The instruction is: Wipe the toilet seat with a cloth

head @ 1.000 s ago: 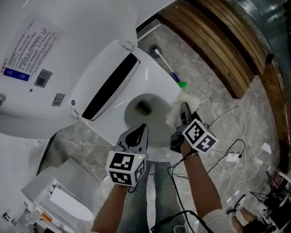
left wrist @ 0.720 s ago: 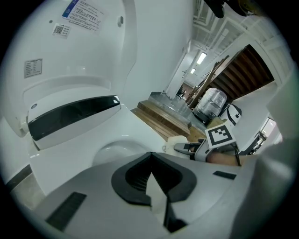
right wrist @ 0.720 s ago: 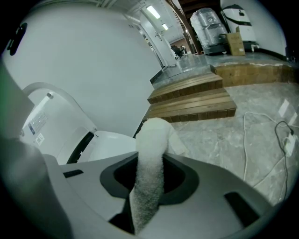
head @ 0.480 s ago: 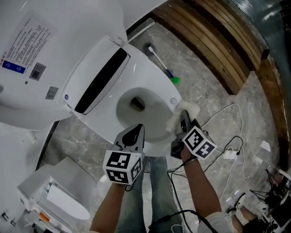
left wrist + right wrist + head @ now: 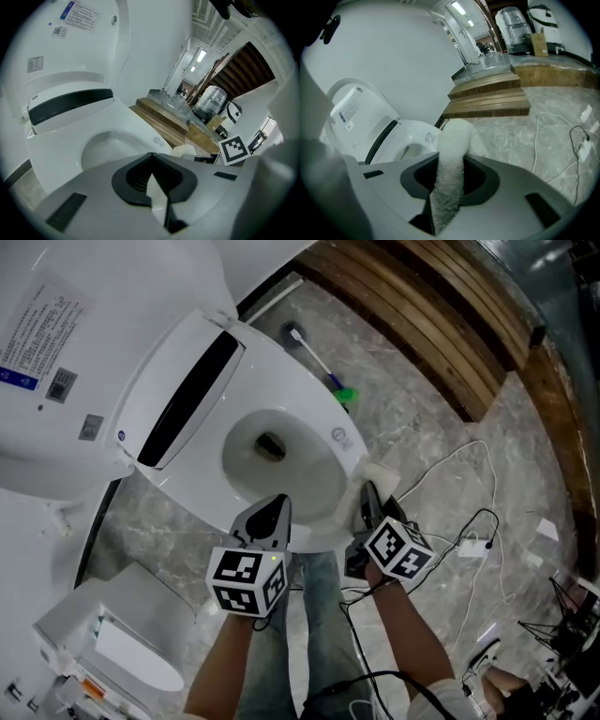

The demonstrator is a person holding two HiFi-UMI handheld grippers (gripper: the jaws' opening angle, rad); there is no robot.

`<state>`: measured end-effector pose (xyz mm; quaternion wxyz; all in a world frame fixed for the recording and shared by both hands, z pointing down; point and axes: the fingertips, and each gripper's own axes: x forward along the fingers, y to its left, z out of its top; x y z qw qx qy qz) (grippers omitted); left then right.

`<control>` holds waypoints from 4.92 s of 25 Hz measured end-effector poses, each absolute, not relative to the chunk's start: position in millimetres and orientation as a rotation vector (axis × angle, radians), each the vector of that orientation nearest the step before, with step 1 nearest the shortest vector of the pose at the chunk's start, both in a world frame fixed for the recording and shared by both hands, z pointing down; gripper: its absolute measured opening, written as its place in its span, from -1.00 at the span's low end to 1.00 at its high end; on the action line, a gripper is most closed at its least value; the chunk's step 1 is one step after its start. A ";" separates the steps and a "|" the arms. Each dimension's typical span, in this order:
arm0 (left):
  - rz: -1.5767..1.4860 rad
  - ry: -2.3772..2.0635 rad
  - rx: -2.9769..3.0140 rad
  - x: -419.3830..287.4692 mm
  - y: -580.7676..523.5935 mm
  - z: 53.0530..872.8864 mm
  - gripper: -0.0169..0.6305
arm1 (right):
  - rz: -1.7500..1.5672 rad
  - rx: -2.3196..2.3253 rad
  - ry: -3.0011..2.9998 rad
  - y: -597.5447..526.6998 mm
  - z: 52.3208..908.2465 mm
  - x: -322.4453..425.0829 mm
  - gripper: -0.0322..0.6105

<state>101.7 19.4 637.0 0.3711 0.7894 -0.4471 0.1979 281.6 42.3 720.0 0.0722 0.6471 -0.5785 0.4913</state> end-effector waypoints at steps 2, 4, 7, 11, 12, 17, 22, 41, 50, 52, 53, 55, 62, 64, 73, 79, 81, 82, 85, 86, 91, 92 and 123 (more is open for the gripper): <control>0.513 -1.139 2.026 105.9 22.0 638.3 -0.91 | 1.491 1.945 -1.736 48.0 720.5 282.1 -0.59; 0.521 -1.130 2.029 110.2 24.6 639.1 -0.91 | 1.507 1.946 -1.728 54.0 720.6 282.5 -0.59; 0.533 -1.119 2.035 116.2 27.3 640.3 -0.91 | 1.502 1.931 -1.728 64.0 720.2 282.2 -0.59; 0.542 -1.114 2.038 120.7 26.8 644.2 -0.91 | 1.478 1.905 -1.745 75.1 720.4 278.5 -0.59; 0.546 -1.112 2.040 121.8 27.0 645.2 -0.91 | 1.477 1.902 -1.747 78.1 720.5 277.6 -0.59; 0.566 -1.097 2.051 125.6 27.7 648.4 -0.91 | 1.467 1.868 -1.765 96.4 721.0 271.4 -0.59; 0.573 -1.103 2.044 121.1 26.8 650.7 -0.91 | 1.476 1.827 -1.784 115.7 722.3 262.0 -0.59; 0.565 -1.192 1.946 52.5 45.4 661.4 -0.91 | 1.407 1.728 -1.783 158.5 727.6 203.6 -0.59; 0.528 -1.239 1.905 1.0 46.1 658.4 -0.91 | 1.419 1.687 -1.768 157.6 727.2 143.2 -0.59; 0.520 -1.257 1.893 -13.8 46.2 658.2 -0.91 | 1.421 1.671 -1.782 153.7 726.4 126.2 -0.59; 0.514 -1.268 1.887 -21.6 46.3 658.0 -0.91 | 1.417 1.662 -1.791 150.9 725.9 117.9 -0.59; 0.499 -1.290 1.870 -38.3 46.6 657.9 -0.91 | 1.407 1.643 -1.808 143.7 725.2 102.1 -0.59; 0.439 -1.356 1.794 -90.5 59.7 658.2 -0.91 | 1.398 1.595 -1.826 112.8 720.2 57.2 -0.59; 0.416 -1.366 1.781 -99.0 62.1 657.3 -0.91 | 1.391 1.585 -1.837 103.2 719.6 46.2 -0.59; 0.338 -1.380 1.753 -125.1 65.7 654.9 -0.91 | 1.503 1.562 -1.822 73.2 725.5 -4.5 -0.59; 0.314 -1.396 1.756 -135.0 57.3 648.4 -0.91 | 1.517 1.542 -1.839 49.2 724.5 -29.8 -0.59; 0.315 -1.404 1.754 -140.0 55.1 647.7 -0.91 | 1.519 1.535 -1.850 39.5 723.8 -39.5 -0.59; 0.316 -1.410 1.749 -143.2 54.5 647.6 -0.91 | 1.525 1.532 -1.855 34.7 723.1 -44.7 -0.59; 0.321 -1.421 1.724 -151.2 55.2 648.2 -0.91 | 1.548 1.521 -1.877 20.2 718.0 -61.2 -0.59; 0.323 -1.422 1.718 -152.4 54.8 648.1 -0.91 | 1.563 1.515 -1.882 16.3 717.7 -65.9 -0.59; 0.348 -1.411 1.732 -152.7 45.4 643.2 -0.91 | 1.590 1.561 -1.912 -19.4 706.1 -81.6 -0.59; 0.353 -1.408 1.737 -152.4 42.7 642.5 -0.91 | 1.601 1.578 -1.915 -26.4 704.7 -83.3 -0.59; 0.405 -1.286 1.834 -73.1 -39.3 642.5 -0.91 | 1.577 1.886 -1.893 -169.4 707.6 54.5 -0.58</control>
